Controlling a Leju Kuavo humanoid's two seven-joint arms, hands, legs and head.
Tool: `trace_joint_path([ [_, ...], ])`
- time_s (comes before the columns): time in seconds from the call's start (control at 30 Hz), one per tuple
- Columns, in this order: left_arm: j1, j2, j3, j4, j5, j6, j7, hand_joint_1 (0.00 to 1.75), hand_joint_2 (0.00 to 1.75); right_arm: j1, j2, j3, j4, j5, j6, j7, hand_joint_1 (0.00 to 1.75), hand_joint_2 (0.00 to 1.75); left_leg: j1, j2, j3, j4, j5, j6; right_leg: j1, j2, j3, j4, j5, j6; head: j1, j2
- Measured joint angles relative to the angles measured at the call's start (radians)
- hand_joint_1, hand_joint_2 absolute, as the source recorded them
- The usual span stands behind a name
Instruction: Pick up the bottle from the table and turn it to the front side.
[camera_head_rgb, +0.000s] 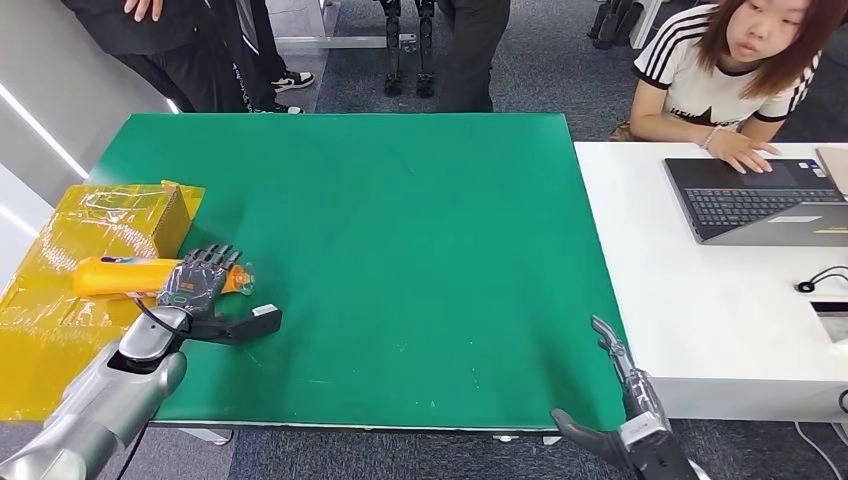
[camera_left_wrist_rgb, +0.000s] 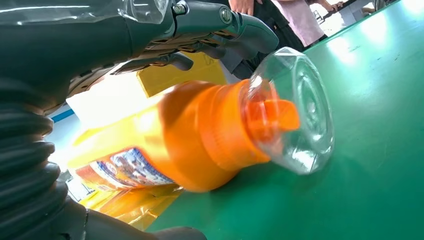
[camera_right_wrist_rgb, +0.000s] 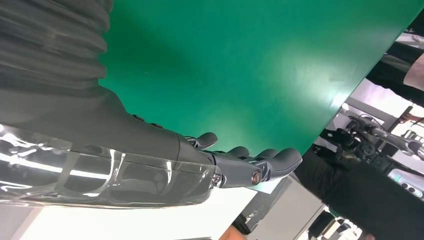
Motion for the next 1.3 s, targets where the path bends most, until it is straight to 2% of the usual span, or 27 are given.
trace_joint_path([
  [0.17, 0.011, -0.008, 0.004, -0.004, 0.056, 0.034, -0.018, 0.00, 1.75, -0.002, -0.006, 0.004, 0.001, -0.012, 0.005, 0.000, 0.00, 1.75, 0.000, 0.000, 0.000, 0.000, 0.000, 0.000, 0.000, 0.000, 0.000, 0.000, 0.000, 0.000, 0.000, 0.000],
  [0.23, 0.038, -0.020, 0.016, -0.029, 0.123, 0.115, -0.057, 0.00, 1.75, -0.004, -0.006, 0.006, 0.003, -0.016, 0.010, 0.000, 0.00, 1.75, 0.000, 0.000, 0.000, 0.000, 0.000, 0.000, 0.000, 0.000, 0.000, 0.000, 0.000, 0.000, 0.000, 0.000],
  [0.37, 0.130, -0.062, 0.067, -0.158, 0.331, 0.337, -0.208, 0.00, 1.75, -0.005, -0.006, 0.009, 0.004, -0.018, 0.005, 0.000, 0.00, 1.75, 0.000, 0.000, 0.000, 0.000, -0.001, -0.001, 0.000, 0.000, 0.000, 0.000, 0.000, 0.000, 0.000, 0.000],
  [0.43, 0.167, -0.080, 0.089, -0.225, 0.380, 0.382, -0.244, 0.00, 1.75, -0.005, -0.006, 0.011, 0.004, -0.019, -0.001, 0.001, 0.00, 1.75, 0.000, 0.000, 0.000, 0.000, -0.002, -0.001, 0.000, 0.000, 0.000, -0.001, -0.001, 0.001, 0.000, 0.000],
  [0.63, 0.222, -0.099, 0.121, -0.330, 0.392, 0.389, -0.252, 0.00, 1.75, -0.005, -0.006, 0.015, 0.004, -0.022, -0.003, 0.001, 0.00, 1.75, 0.000, 0.000, 0.000, 0.000, -0.002, -0.001, 0.000, 0.000, 0.000, -0.001, -0.001, 0.001, 0.000, 0.000],
  [0.9, 0.241, -0.105, 0.136, -0.366, 0.394, 0.389, -0.254, 0.00, 1.75, -0.005, -0.006, 0.017, 0.004, -0.023, -0.003, 0.001, 0.00, 1.75, 0.000, 0.000, 0.000, 0.000, -0.002, -0.002, 0.000, 0.000, 0.000, 0.000, -0.001, 0.001, 0.000, 0.000],
  [1.0, 0.251, -0.115, 0.148, -0.384, 0.440, 0.395, -0.320, 0.00, 1.75, -0.005, -0.006, 0.018, 0.005, -0.030, -0.005, -0.002, 0.00, 1.75, 0.000, 0.000, 0.000, 0.000, -0.002, -0.002, 0.000, 0.000, 0.000, 0.000, -0.001, 0.001, 0.000, 0.000],
  [1.07, 0.270, -0.141, 0.177, -0.416, 0.525, 0.403, -0.438, 0.00, 1.75, -0.007, -0.006, 0.019, 0.008, -0.047, -0.014, -0.014, 0.00, 1.75, 0.000, 0.000, 0.000, 0.000, -0.002, -0.002, 0.000, 0.000, 0.000, 0.000, -0.001, 0.001, 0.000, 0.000],
  [1.13, 0.300, -0.188, 0.215, -0.479, 0.619, 0.407, -0.536, 0.00, 1.75, -0.012, -0.006, 0.022, 0.014, -0.079, -0.033, -0.041, 0.00, 1.75, 0.000, 0.000, 0.000, 0.000, -0.002, -0.001, 0.000, 0.000, 0.000, -0.001, -0.001, 0.001, 0.000, 0.000],
  [1.2, 0.329, -0.247, 0.251, -0.559, 0.645, 0.409, -0.576, 0.00, 1.75, -0.024, -0.005, 0.036, 0.025, -0.106, -0.058, -0.073, 0.00, 1.75, -0.001, 0.000, -0.001, 0.000, -0.003, -0.001, -0.001, 0.000, 0.000, -0.001, -0.002, 0.001, 0.000, 0.000],
  [1.3, 0.344, -0.333, 0.298, -0.645, 0.616, 0.410, -0.586, 0.00, 1.75, -0.043, 0.011, 0.077, 0.041, -0.102, -0.119, -0.101, 0.00, 1.75, -0.001, 0.000, 0.000, 0.001, -0.004, 0.000, -0.001, 0.000, 0.000, -0.001, -0.002, 0.001, 0.000, 0.000],
])
